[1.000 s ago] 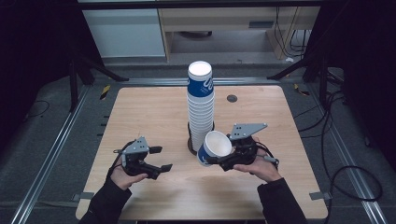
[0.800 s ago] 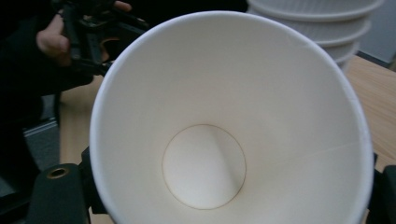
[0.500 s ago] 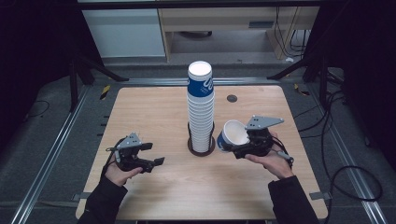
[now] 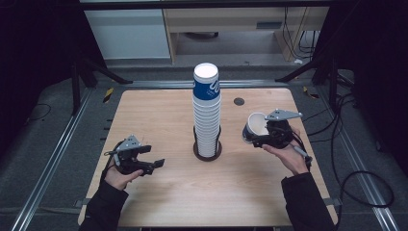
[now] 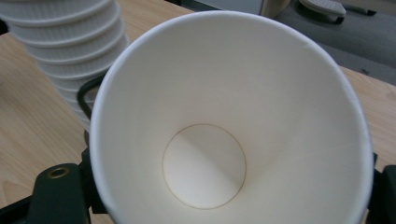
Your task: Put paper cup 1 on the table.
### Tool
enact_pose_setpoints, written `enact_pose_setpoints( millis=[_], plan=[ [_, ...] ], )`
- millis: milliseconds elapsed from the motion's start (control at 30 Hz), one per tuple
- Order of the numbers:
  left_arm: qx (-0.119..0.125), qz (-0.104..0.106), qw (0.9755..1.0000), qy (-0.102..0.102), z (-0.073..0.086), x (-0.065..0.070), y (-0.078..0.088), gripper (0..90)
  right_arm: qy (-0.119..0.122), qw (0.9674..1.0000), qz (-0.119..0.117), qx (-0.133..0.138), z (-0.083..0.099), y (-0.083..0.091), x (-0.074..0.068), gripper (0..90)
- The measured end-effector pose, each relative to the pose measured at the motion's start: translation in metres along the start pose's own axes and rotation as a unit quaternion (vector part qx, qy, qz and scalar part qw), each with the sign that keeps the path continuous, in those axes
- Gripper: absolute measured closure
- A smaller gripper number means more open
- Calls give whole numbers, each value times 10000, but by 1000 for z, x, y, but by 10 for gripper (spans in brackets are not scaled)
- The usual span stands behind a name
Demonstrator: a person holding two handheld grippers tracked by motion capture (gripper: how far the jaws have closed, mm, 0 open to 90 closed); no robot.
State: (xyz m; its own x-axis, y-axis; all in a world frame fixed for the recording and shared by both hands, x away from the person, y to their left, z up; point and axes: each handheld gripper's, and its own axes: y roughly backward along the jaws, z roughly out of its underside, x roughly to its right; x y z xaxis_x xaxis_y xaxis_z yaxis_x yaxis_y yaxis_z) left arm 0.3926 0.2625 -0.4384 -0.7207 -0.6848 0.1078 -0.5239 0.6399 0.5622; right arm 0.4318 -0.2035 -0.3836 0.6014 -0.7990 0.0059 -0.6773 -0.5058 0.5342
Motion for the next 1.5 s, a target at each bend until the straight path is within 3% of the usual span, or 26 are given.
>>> enact_pose_setpoints(
  millis=[200,333,533,1000,1300,1500],
  plan=[
    [-50,-61,10000,14,1,-1,-2,160,-104,9993,336,-144,5,-12,20,196],
    [-53,-90,9999,8,1,-3,-2,160,-366,9972,575,-306,11,-26,38,195],
    [-78,-114,9999,50,2,-5,-3,160,-612,9944,745,-433,20,-41,57,195],
    [-168,-114,9998,72,5,-8,-6,161,-863,9878,1001,-822,37,-75,75,194],
    [-190,-95,9997,76,5,-9,-7,161,-946,9846,1049,-1031,43,-81,80,189],
    [-222,-73,9997,48,5,-8,-8,160,-946,9847,1055,-1012,43,-82,81,185]
  ],
)
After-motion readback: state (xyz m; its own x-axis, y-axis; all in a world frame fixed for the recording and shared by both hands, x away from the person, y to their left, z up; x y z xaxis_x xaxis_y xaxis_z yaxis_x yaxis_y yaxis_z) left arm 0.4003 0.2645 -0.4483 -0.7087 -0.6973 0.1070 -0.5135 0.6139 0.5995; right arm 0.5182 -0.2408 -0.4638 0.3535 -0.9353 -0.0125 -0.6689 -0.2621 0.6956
